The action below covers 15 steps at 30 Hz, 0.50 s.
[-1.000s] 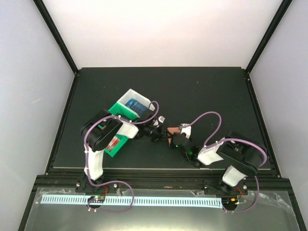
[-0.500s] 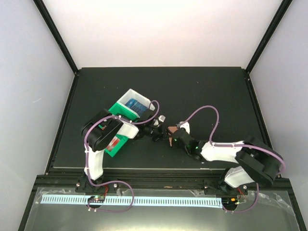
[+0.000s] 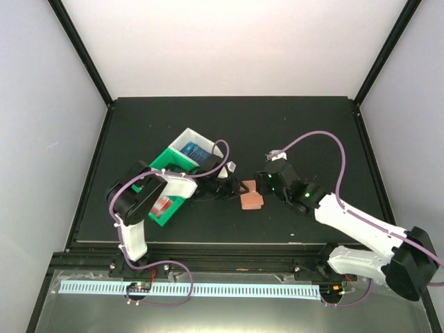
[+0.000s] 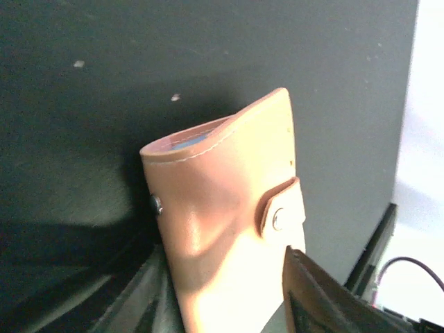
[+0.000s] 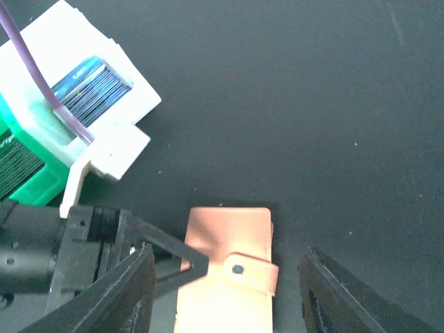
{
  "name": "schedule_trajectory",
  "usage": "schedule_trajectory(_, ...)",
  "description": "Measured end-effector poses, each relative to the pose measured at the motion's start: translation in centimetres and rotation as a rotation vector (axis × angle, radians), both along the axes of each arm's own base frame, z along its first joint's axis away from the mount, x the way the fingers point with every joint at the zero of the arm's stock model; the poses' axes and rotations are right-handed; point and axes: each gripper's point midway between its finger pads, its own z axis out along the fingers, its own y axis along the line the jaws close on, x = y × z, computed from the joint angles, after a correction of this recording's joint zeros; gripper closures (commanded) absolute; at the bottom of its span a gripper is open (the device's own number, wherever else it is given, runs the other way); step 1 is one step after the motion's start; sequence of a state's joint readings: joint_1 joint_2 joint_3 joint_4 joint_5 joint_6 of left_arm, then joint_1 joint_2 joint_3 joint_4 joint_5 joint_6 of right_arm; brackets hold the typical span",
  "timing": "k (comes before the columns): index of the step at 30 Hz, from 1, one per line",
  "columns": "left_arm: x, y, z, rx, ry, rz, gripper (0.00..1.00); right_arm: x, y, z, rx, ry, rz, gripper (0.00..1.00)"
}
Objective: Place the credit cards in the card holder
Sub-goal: Close the card holder at the center of the board, then reset both arms
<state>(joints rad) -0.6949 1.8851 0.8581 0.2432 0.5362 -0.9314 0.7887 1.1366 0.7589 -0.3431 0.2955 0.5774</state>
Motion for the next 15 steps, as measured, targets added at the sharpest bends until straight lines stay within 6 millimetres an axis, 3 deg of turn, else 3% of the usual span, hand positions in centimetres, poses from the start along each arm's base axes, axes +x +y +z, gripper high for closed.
schedule_trajectory(4,0.1,1.5,0.6,0.089,-0.061,0.001,0.35,-1.3,-0.7,0.8,0.017,0.016,0.02,0.38)
schedule_trajectory(9,-0.4,4.6,1.8,0.233,-0.144,0.014,0.3,-2.7,-1.7,2.3,0.058,0.001,0.033,0.36)
schedule_trajectory(11,-1.0,5.9,3.1,0.279,-0.191,0.018,0.27,-3.3,-2.3,2.7,0.073,-0.01,0.027,0.32)
schedule_trajectory(15,-2.2,8.0,7.8,0.306,-0.335,0.041,0.02,-4.5,-3.9,3.4,0.087,-0.041,0.013,0.2)
